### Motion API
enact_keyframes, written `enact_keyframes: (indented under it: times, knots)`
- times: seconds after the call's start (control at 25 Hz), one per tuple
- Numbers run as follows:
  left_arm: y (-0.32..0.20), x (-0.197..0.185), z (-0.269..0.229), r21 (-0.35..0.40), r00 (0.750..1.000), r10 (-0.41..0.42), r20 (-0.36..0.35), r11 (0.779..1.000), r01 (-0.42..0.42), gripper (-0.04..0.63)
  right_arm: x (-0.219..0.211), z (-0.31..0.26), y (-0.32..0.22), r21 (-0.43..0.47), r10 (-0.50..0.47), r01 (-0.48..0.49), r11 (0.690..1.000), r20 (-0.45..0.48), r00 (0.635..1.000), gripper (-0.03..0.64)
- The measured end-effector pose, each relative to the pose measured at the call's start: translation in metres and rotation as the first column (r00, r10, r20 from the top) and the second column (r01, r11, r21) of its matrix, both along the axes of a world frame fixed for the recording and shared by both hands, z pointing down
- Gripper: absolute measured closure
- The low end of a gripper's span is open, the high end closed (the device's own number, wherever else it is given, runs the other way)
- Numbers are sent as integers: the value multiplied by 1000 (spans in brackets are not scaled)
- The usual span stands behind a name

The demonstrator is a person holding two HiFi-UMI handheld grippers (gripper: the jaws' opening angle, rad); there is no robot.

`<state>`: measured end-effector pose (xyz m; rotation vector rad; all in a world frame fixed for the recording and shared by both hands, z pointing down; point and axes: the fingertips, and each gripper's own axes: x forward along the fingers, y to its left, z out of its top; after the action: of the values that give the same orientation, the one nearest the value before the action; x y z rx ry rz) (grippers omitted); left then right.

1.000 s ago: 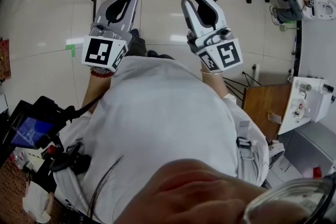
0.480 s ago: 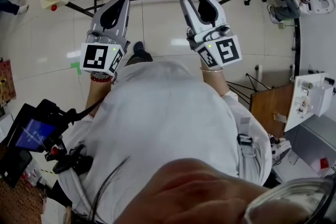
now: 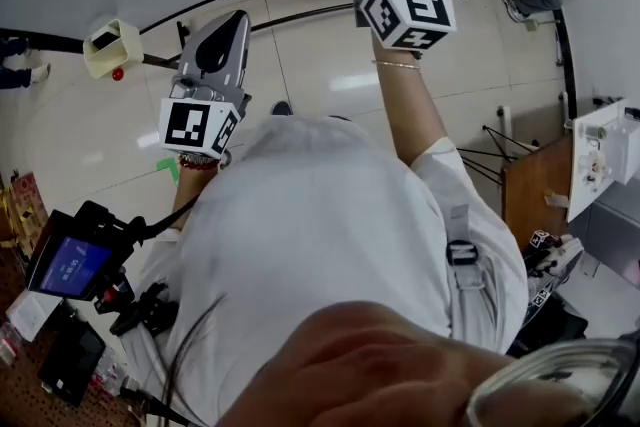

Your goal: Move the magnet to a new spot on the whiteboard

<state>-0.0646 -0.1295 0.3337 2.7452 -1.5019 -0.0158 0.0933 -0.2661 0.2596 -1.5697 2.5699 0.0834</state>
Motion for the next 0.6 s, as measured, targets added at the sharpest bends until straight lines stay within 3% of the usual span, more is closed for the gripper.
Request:
enact_keyframes:
  times: [0.2, 0.6]
  knots:
    - [-4, 2, -5, 9, 1000, 8, -19, 1000, -7, 589, 8, -13, -31, 2, 68, -68, 998, -78, 995, 416]
    - [-10, -18, 1, -1, 999, -51, -16, 999, 51, 589, 0, -7, -62, -21, 81, -83, 996, -86, 993, 416]
